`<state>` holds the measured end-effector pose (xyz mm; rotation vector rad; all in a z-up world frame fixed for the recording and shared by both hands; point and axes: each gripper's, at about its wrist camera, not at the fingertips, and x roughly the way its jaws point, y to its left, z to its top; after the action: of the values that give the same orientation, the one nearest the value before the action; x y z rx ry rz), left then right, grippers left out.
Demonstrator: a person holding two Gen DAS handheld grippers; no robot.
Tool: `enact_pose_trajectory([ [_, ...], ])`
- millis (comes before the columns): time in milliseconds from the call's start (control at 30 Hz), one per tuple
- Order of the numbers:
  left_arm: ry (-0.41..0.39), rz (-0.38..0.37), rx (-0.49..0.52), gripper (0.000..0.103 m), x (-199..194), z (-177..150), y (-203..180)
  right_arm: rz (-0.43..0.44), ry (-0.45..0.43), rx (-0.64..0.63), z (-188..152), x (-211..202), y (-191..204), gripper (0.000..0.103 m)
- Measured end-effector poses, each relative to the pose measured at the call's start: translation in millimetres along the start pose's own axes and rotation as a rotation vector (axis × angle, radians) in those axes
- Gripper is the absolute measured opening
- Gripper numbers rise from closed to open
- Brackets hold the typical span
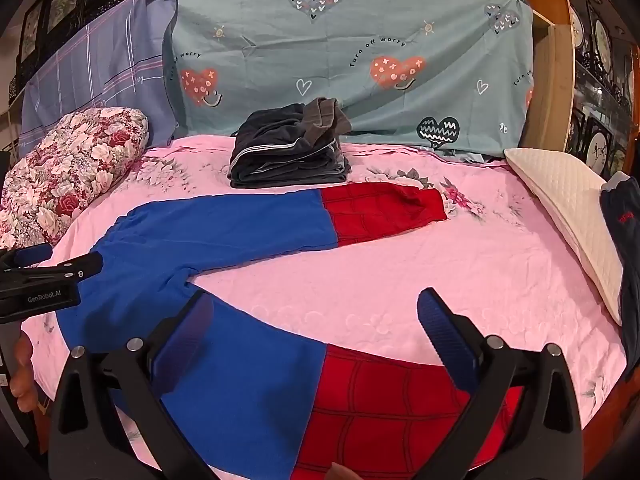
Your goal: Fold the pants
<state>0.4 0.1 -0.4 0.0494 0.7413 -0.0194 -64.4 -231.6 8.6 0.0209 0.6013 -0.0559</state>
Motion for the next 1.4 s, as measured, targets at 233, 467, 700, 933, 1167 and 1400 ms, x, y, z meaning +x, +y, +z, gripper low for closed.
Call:
enact_pose_trajectory([
  [233,0.008,-0.014,0.012,0.101,3,-2,9,0.006,0.011,-0.002,-1,1,-2,0.102],
  [467,0.003,0.003,0.002,0.101,2,-2,1,0.013,0.007,0.004,3,2,0,0.102],
  [700,0.007,0.003,-0.007,0.101,3,-3,5,0.032,0.000,-0.004,-2,-2,-2,0.102],
  [933,0.011,0.004,-0.011,0.101,6,-4,8,0.043,0.008,-0.014,-3,0,2,0.102],
  [1167,0.012,0.006,-0.011,0.101,6,-4,9,0.047,0.014,-0.019,-4,1,4,0.102],
  [1400,0.012,0.004,-0.012,0.101,7,-5,9,0.051,0.019,-0.024,-5,2,7,0.102],
])
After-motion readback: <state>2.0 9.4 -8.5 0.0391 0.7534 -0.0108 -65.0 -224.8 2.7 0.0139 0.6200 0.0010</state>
